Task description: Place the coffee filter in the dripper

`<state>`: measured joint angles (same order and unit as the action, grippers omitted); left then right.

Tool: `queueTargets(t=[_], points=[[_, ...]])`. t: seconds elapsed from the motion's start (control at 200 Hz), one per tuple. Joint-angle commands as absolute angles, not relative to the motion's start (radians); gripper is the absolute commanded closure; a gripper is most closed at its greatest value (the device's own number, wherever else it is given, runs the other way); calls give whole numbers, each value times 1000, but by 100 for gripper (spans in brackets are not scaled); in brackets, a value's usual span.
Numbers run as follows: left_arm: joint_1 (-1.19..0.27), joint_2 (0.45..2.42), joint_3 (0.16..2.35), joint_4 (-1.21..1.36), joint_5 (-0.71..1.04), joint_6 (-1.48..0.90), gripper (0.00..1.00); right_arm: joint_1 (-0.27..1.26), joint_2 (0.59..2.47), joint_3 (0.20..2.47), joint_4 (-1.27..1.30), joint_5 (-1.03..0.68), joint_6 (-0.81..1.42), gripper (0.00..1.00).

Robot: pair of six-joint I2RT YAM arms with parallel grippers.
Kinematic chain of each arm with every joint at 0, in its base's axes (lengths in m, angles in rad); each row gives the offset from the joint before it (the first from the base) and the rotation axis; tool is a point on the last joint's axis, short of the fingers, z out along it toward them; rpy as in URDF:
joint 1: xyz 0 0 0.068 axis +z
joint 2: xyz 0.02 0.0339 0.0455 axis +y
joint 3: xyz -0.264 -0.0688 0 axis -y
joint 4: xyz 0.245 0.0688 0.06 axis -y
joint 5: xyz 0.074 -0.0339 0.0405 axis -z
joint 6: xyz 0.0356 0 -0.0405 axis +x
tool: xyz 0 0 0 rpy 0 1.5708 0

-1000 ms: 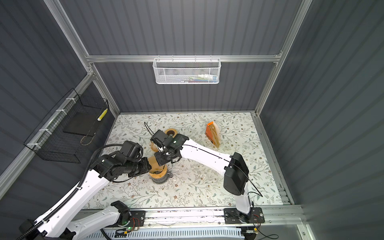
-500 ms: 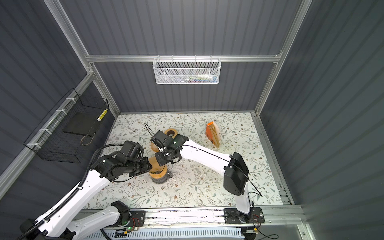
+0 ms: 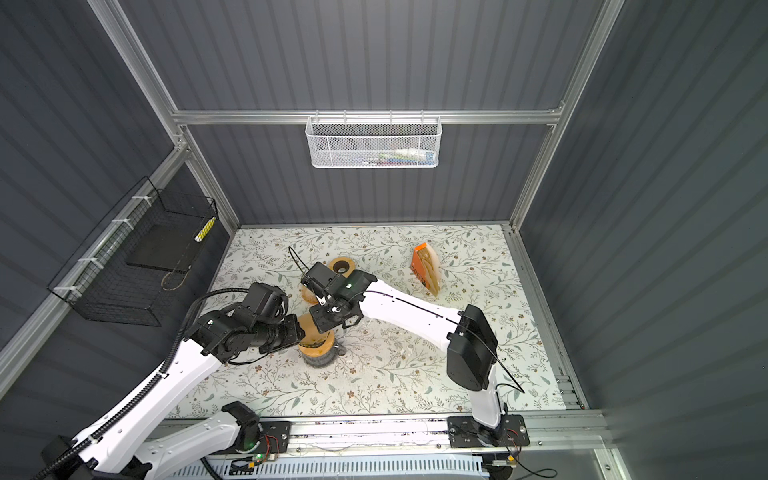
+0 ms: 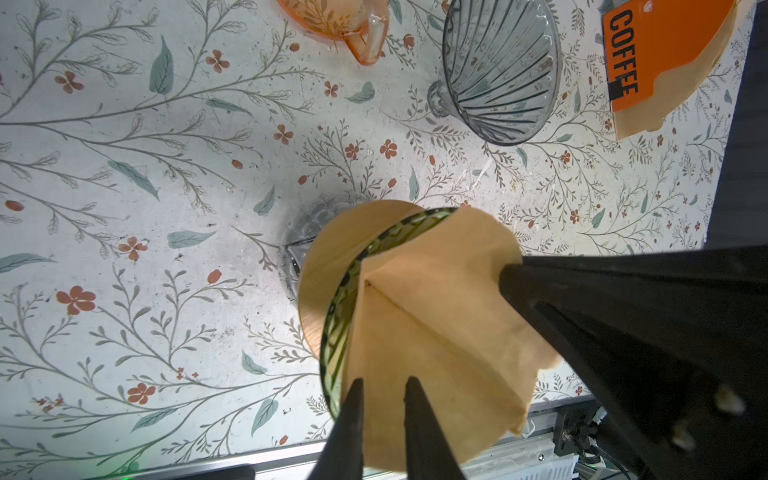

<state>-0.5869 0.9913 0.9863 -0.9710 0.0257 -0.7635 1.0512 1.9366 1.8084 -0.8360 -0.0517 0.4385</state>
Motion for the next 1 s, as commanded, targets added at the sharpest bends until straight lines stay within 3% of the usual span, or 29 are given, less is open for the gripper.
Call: queueTargets(t=[0.0,0.51,0.996], points=[[-591,994,972,-967,24,-765,80,1057,1919,1795,-843,-39,441,99],[-591,1008,959,-954,26,-759,80,1057,1916,1802,-854,-38,438,95],[-591,1001,969,-959,19,-761,80,1060,1887,1830,-865,-35,441,73]])
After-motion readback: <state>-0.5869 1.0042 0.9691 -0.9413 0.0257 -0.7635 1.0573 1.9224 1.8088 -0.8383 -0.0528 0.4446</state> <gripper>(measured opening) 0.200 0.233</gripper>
